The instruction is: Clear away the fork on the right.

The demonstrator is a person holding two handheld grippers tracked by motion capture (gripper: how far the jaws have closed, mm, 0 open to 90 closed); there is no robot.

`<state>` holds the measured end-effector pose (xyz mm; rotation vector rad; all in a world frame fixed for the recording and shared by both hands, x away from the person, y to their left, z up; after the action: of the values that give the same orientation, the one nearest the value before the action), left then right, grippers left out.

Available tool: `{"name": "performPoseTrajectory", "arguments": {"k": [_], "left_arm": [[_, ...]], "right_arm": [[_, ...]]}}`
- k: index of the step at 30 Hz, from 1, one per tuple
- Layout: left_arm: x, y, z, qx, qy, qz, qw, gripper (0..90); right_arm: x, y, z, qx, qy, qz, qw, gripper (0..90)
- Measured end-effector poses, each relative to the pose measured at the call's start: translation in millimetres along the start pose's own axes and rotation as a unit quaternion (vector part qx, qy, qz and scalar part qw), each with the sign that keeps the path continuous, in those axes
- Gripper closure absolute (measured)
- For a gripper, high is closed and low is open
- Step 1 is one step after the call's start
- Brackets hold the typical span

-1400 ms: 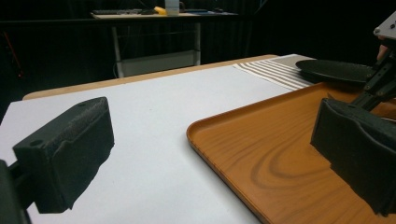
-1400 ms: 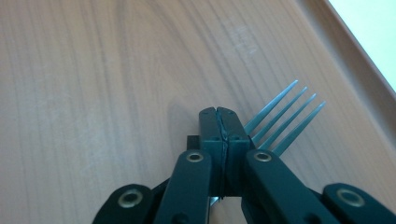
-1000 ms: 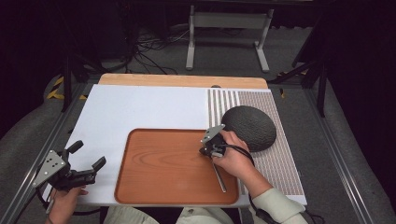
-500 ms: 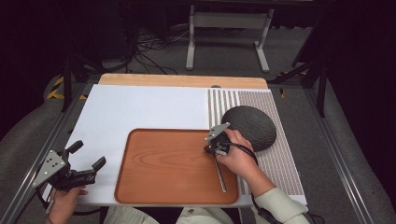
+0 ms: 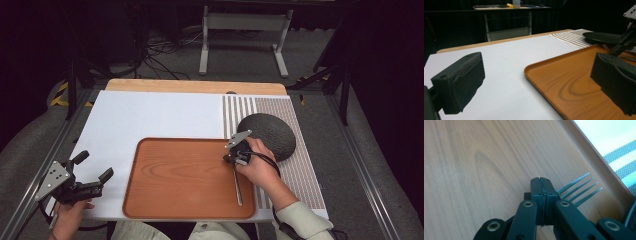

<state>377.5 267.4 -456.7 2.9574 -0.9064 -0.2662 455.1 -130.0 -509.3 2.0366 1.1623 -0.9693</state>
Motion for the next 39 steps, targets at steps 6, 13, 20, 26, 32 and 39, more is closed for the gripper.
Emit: {"name": "performPoseTrajectory", "arguments": {"k": [6, 13, 20, 26, 32, 39], "left_arm": [[0.4, 0.2, 0.3, 0.0, -0.001, 0.0, 1.0, 0.0], [0.2, -0.2, 0.2, -0.001, 0.0, -0.001, 1.0, 0.0], [-0.1, -0.2, 0.2, 0.0, 0.0, 0.0, 1.0, 0.0], [-0.8, -0.2, 0.2, 0.0, 0.0, -0.001, 1.0, 0.0], [-0.2, 0.2, 0.1, 0.0, 0.0, -0.001, 1.0, 0.0], [-0.4, 0.0, 0.0, -0.001, 0.0, -0.001, 1.0, 0.0]], "right_arm": [[-1.6, 2.4, 2.8, 0.006, -0.002, 0.004, 1.0, 90.0], [-3.3, 4.3, 5.2, 0.01, -0.004, 0.007, 0.9999, 90.0], [-4.8, 4.0, 5.3, 0.013, -0.005, 0.01, 0.9998, 88.8], [-14.2, 0.8, -4.7, 0.013, 0.011, 0.018, 0.9997, 84.1], [-22.5, -2.2, -14.7, 0.017, 0.038, 0.015, 0.999, 59.3], [-34.4, -4.4, -28.4, 0.024, 0.106, 0.009, 0.994, 20.4]]}}
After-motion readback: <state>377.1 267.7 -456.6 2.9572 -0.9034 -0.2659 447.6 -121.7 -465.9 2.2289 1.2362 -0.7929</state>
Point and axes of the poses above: each handheld gripper's, and its own axes: x roughly forward along the jaws, z roughly out of its underside, y roughly to its right, the point moved 9 cm from there along x, roughly forward along the jaws, and after that the axes turned 4 degrees about -x, right-handed, at the moved point
